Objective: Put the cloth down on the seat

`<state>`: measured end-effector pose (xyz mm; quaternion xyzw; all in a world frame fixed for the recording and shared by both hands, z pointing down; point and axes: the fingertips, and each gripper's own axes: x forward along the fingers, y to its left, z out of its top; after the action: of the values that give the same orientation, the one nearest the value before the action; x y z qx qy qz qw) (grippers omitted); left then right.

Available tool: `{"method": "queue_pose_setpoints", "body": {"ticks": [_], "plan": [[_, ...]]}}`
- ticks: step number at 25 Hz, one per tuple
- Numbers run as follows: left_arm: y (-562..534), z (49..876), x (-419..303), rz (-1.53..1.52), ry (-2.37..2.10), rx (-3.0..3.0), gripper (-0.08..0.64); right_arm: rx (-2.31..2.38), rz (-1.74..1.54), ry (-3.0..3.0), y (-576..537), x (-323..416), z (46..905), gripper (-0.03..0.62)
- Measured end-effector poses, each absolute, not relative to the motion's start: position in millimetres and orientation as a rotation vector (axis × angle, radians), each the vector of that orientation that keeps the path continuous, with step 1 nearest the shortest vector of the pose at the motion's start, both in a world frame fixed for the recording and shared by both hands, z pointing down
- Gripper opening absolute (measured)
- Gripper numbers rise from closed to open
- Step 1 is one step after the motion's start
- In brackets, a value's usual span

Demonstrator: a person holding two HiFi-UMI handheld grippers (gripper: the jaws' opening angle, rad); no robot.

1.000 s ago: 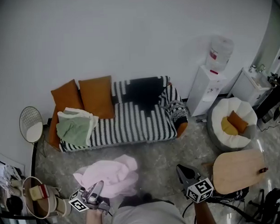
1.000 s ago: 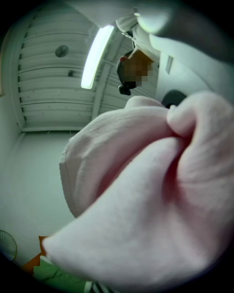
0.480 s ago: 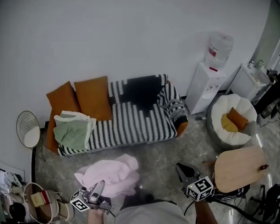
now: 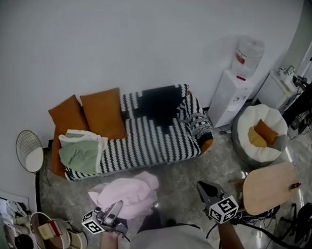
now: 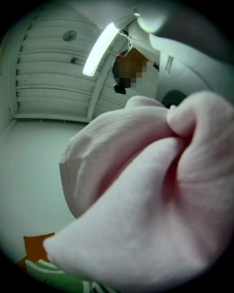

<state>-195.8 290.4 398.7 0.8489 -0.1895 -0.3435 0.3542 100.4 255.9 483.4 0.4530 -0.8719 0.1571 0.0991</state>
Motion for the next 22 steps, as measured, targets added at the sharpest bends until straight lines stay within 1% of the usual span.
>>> {"method": "queue_pose_setpoints", "body": {"ticks": [10, 22], "plan": [[207, 395, -231, -0.849, -0.42, 2.191, 0.106, 1.389, 0.47, -2.544, 181, 51, 473, 0.003], [130, 399, -280, -0.789, -0.35, 2.198, 0.106, 1.441, 0.451, -2.495, 118, -2, 470, 0.005]]}}
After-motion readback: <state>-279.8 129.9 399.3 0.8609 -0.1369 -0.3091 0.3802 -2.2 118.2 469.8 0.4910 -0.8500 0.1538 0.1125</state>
